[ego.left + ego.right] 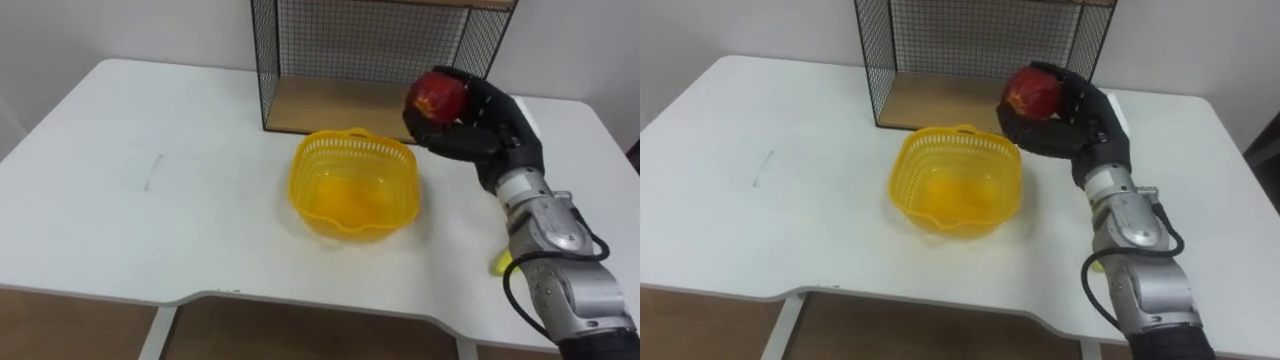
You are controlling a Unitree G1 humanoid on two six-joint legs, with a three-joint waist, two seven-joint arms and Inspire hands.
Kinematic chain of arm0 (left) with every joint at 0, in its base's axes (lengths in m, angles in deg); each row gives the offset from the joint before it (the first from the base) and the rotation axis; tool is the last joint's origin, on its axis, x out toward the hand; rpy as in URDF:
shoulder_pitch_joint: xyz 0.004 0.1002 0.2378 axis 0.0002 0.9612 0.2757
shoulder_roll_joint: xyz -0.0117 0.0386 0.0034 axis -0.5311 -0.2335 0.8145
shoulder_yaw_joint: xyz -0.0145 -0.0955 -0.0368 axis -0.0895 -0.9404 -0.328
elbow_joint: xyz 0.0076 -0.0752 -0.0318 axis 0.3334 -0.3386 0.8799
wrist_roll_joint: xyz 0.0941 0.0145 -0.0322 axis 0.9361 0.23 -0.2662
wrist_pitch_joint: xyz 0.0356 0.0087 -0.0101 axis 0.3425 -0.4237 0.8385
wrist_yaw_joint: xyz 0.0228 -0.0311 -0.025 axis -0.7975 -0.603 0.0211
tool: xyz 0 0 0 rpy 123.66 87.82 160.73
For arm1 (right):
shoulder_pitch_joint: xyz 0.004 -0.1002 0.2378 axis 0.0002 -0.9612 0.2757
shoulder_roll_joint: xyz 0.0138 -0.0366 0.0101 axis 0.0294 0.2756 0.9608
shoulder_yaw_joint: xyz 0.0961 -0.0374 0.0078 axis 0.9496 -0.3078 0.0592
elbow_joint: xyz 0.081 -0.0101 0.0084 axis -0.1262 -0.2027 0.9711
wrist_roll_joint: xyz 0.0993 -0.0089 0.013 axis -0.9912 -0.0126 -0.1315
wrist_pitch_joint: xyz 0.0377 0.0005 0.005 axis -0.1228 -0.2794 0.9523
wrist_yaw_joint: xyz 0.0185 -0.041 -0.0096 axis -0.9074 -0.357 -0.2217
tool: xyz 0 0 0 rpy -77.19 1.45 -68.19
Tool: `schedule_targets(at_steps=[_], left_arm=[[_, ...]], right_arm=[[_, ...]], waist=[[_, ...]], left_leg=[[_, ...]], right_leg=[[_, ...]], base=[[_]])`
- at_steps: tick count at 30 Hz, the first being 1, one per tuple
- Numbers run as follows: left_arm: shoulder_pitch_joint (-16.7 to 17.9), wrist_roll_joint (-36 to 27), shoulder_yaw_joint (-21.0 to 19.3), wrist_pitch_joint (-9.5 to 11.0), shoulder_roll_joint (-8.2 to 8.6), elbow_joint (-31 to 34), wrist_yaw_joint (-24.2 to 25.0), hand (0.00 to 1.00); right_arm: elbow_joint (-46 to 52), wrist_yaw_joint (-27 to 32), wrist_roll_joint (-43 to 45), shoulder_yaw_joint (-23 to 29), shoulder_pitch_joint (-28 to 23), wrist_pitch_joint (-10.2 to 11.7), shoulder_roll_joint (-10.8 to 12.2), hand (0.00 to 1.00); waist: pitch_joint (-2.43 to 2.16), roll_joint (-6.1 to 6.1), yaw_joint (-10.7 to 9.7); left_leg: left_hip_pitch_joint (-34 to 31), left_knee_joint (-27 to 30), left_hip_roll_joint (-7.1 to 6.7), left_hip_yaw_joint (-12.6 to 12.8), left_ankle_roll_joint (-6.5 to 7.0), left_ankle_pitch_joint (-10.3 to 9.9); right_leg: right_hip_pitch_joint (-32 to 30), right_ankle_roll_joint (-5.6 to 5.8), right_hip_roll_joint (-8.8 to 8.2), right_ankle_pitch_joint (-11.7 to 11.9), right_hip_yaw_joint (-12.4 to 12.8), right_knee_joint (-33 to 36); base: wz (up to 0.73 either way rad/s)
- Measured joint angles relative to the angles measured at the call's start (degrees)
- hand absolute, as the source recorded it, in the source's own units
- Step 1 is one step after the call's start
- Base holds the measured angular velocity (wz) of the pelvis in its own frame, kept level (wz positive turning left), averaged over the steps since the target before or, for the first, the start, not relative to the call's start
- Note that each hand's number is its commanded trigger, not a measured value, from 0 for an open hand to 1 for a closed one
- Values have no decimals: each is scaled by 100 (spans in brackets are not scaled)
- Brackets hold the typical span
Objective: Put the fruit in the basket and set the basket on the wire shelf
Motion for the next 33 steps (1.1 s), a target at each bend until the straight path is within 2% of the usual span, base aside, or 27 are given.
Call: schedule_targets(at_steps=[3,8,9,10,11,12,21,26,33], left_arm=[[-22,2,128,0,2,1,0,0],[-83,0,180,16,2,54,4,0],[-89,0,180,33,-2,54,4,0],[-102,0,180,41,-4,54,6,0],[-112,0,180,44,-4,54,8,0],[-140,0,180,56,-6,52,11,0],[-197,-70,210,59,-28,15,18,0],[-203,-69,208,55,-31,6,19,0],[-196,-20,205,57,-31,-18,18,0]], right_arm=[[2,-88,621,-147,1,0,-5,100],[157,-351,1626,-188,3,-5,-6,100],[227,-452,1830,-188,7,-5,-6,90],[256,-551,2004,-190,30,-5,-5,72],[257,-592,2077,-193,43,-5,-6,2],[257,-665,2230,-193,48,-6,-8,0],[259,-993,2692,-264,52,-123,7,0],[259,-1075,2693,-290,52,-150,9,0],[258,-1101,2878,-291,49,-187,27,0]], waist=[[-7,-17,-2],[7,-73,11],[10,-92,16],[13,-115,26],[16,-129,44],[19,-160,83],[42,-277,245],[42,-274,250],[71,-195,235]], left_leg=[[-7,-1,-3,-8,1,0],[-44,1,6,-7,0,0],[-43,0,5,-7,0,0],[-42,0,6,-6,1,0],[-42,1,6,-6,1,0],[-46,2,6,-6,0,0],[-57,2,1,-19,0,0],[-92,28,-2,-49,0,0],[-112,57,-6,-76,0,0]], right_leg=[[-7,0,-8,0,-38,2],[-43,0,-7,0,-53,22],[-43,0,-7,0,-43,22],[-45,0,-6,0,-14,21],[-45,0,-5,0,-12,19],[-45,0,-2,0,-10,12],[-49,0,-1,0,-21,7],[-48,0,-1,0,-82,5],[-46,-3,0,2,-78,4]], base=[[1],[1],[0],[0],[0],[0],[0],[3],[1]])
